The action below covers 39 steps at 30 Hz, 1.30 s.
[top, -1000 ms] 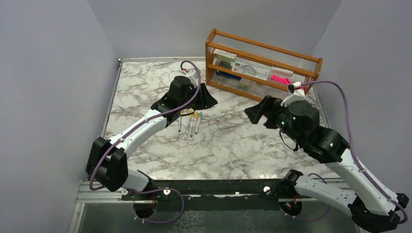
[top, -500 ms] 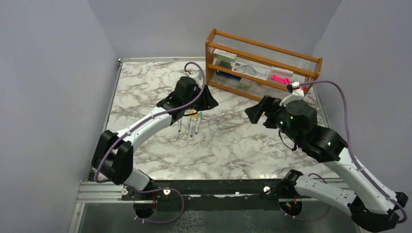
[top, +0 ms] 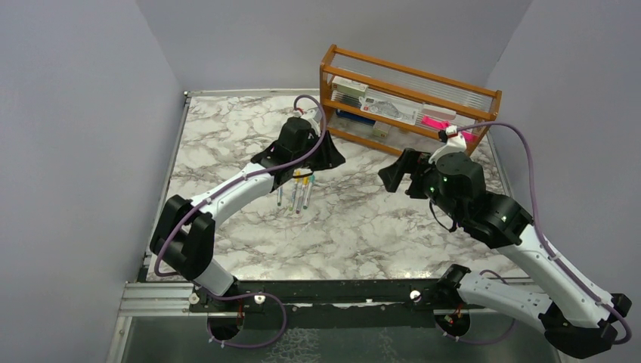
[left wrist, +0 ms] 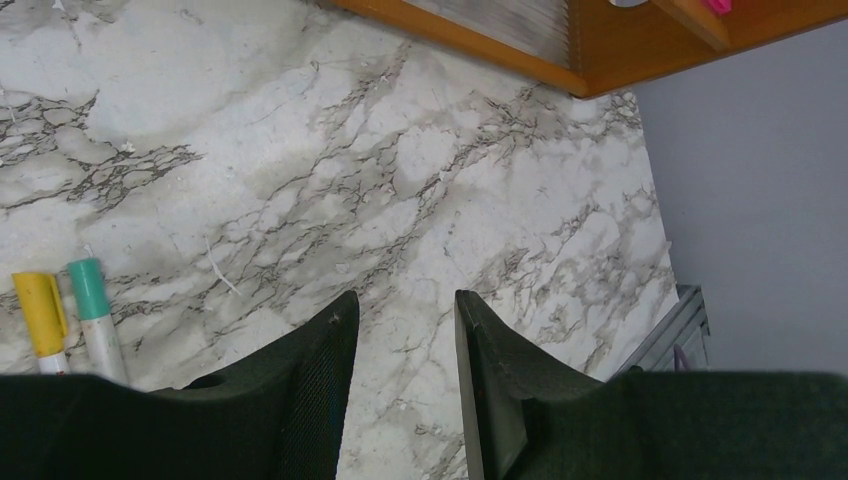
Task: Insert the pens into the pen caps
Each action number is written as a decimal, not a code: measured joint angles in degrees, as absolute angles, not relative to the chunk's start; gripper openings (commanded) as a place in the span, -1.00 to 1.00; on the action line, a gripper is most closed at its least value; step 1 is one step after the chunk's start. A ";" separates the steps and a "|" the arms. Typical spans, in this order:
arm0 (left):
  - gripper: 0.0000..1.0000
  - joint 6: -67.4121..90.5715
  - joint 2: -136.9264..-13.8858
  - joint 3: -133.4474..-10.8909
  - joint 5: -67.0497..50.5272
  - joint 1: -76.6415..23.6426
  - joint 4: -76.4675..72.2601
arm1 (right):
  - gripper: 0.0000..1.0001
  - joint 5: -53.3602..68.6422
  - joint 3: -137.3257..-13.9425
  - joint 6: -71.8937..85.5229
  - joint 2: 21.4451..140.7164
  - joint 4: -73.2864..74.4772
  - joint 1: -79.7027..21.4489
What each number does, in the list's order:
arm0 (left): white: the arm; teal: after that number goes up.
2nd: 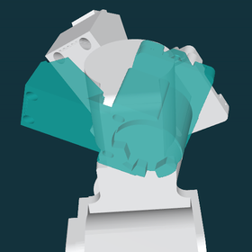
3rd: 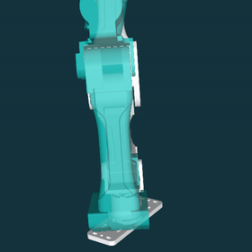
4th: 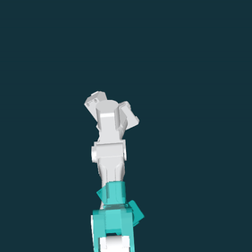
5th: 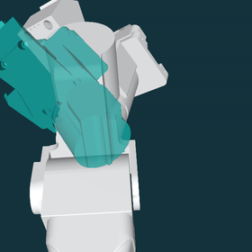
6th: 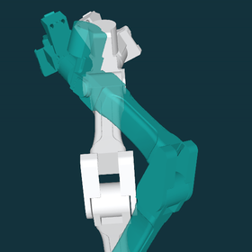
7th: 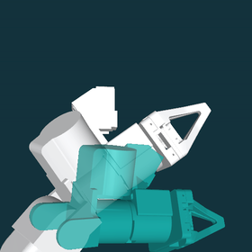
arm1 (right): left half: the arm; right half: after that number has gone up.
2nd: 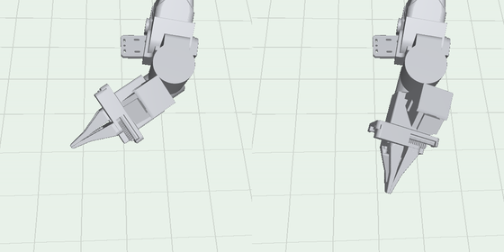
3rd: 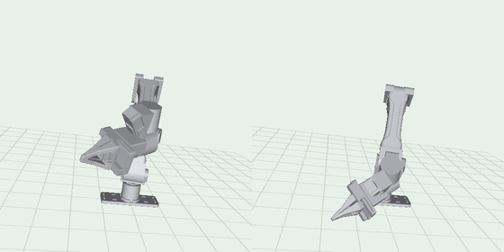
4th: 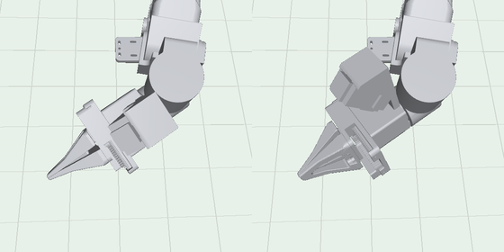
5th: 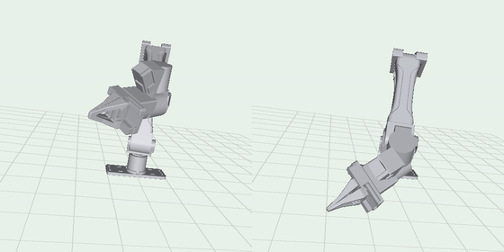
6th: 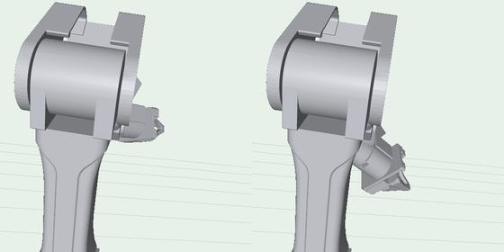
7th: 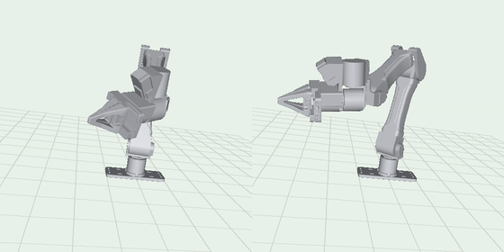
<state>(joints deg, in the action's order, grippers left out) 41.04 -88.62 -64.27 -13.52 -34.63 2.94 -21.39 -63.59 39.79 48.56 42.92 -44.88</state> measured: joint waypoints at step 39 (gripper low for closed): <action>-0.18 41.71 -84.18 -62.37 -13.87 -37.21 -0.40 | 1.00 -22.46 -63.35 40.21 43.81 43.22 -44.88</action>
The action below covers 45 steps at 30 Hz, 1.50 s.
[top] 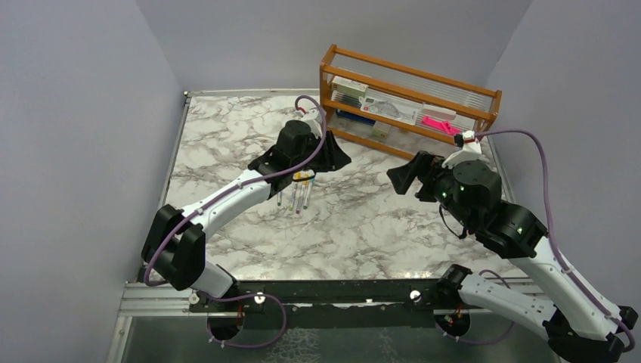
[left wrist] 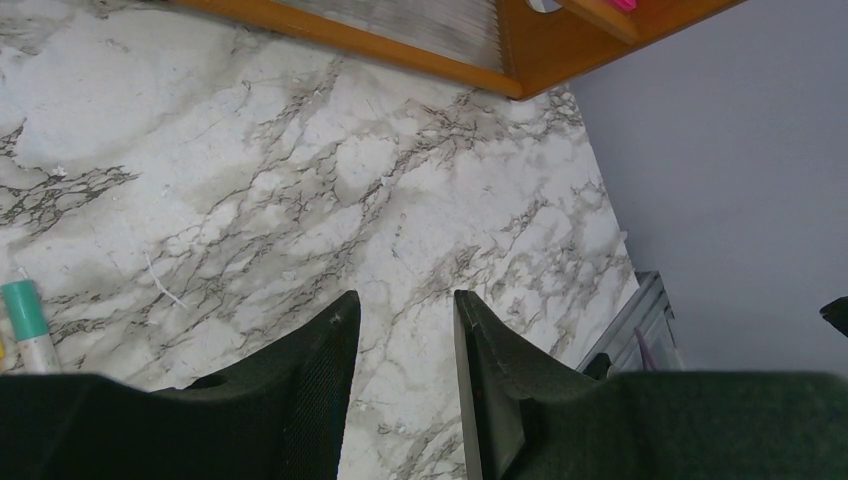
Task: Insert the pens into the pen caps
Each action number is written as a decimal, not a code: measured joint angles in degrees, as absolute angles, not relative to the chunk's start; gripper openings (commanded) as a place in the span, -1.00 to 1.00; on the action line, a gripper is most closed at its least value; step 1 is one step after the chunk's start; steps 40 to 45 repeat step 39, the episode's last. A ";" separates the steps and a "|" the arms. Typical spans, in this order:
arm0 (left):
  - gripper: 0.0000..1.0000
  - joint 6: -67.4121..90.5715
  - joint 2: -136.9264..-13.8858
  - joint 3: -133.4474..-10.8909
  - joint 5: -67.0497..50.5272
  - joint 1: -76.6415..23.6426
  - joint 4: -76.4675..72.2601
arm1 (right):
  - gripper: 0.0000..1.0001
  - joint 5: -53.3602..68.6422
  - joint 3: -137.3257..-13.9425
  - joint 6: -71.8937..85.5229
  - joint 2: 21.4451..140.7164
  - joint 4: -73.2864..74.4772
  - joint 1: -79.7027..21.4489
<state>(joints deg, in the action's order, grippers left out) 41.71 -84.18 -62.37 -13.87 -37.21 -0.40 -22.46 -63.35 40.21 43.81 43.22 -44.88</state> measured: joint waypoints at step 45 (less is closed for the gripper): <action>-0.28 52.99 -87.00 -64.31 -9.93 -37.26 3.64 | 1.00 -22.98 -60.66 37.17 43.48 43.20 -44.88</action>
